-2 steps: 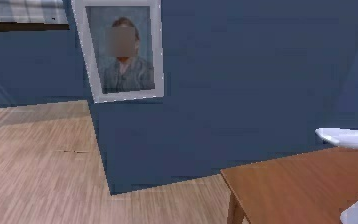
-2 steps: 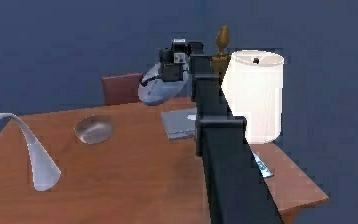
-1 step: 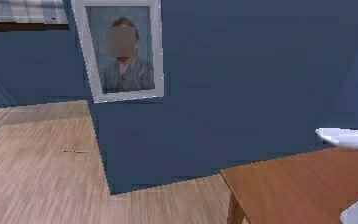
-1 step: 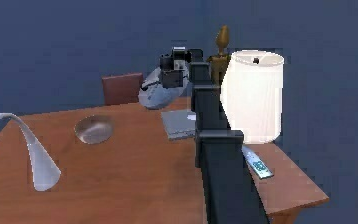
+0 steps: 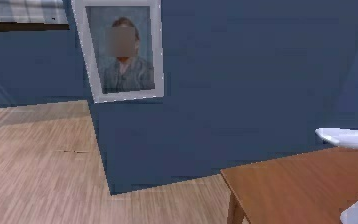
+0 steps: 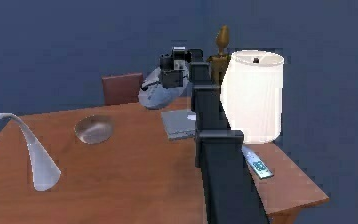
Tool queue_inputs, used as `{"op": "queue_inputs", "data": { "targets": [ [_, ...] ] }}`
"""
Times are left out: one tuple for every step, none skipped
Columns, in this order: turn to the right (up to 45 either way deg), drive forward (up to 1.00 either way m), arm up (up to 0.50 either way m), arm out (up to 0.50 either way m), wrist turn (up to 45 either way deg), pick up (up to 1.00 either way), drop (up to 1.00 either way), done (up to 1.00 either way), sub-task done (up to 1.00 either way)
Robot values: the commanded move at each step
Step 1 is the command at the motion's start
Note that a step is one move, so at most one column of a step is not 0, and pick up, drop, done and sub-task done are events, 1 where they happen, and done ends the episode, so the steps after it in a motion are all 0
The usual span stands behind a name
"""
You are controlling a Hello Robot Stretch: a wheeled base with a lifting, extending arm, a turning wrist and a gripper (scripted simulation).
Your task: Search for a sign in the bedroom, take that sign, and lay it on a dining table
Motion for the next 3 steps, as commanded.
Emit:
{"op": "queue_inputs", "data": {
  "targets": [
    [0.0,0.00,0.00,0.00,0.0,0.00,1.00,0.00,0.00],
    [0.0,0.00,0.02,0.00,0.0,0.00,0.00,0.00,0.00],
    [0.0,0.00,0.00,-0.08,0.0,0.00,0.00,0.00,0.00]
  ]
}}
